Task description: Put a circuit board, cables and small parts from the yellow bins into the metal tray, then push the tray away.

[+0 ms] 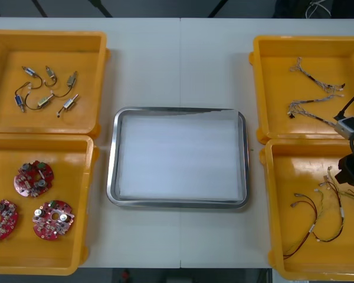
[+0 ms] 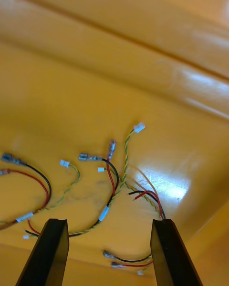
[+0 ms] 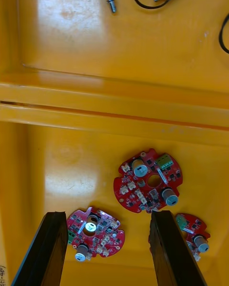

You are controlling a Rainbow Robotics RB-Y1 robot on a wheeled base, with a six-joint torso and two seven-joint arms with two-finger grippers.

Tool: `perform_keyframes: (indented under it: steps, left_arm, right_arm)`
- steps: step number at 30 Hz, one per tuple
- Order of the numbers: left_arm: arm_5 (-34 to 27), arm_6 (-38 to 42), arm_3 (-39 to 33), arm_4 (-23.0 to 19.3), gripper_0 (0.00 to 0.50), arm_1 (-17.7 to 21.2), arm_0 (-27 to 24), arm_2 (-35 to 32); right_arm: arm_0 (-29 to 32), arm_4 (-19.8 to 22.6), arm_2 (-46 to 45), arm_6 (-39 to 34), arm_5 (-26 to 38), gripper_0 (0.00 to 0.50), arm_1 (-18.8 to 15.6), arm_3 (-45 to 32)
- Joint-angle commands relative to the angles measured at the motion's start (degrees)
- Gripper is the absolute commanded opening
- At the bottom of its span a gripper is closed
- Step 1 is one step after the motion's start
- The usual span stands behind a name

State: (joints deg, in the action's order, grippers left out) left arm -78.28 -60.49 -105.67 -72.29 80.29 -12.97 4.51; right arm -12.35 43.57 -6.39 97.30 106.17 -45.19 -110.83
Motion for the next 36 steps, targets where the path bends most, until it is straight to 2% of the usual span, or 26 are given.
perform_keyframes:
  steps: [1,10,15,20,26,30,36]
  left_arm:
    - [-0.65,5.47,2.48,-1.37,0.5,1.72,-1.8,-0.21]
    - [-3.2,6.96,6.52,-3.65,0.5,2.16,-0.57,-0.91]
    - [-2.49,7.66,7.32,-4.44,0.5,2.16,4.44,-4.95]
    - [-1.7,8.1,6.96,-4.71,0.5,2.16,7.52,-6.27]
    - [1.2,8.9,5.47,-4.27,0.5,1.98,12.7,-8.29]
    - [4.01,9.42,4.15,-3.3,0.5,0.31,17.36,-10.75]
    - [5.59,10.83,3.8,-2.42,0.5,-1.89,19.56,-11.1]
  right_arm:
    - [2.24,-1.74,2.61,5.1,-0.52,0.5,-3.94,-0.53]
    - [4.18,-1.74,6.13,6.59,-2.89,0.5,-7.54,-0.27]
    - [6.29,-0.59,5.95,7.03,-4.65,0.5,-8.86,0.96]
    - [7.61,1.52,5.07,8.08,-6.06,0.5,-9.12,3.69]
    - [9.45,-0.24,5.07,9.84,-7.99,0.5,-9.47,4.48]
    - [10.77,-0.59,5.07,10.54,-9.13,0.5,-10.35,4.74]
    - [11.12,0.02,4.99,11.86,-10.63,0.5,-11.14,7.99]
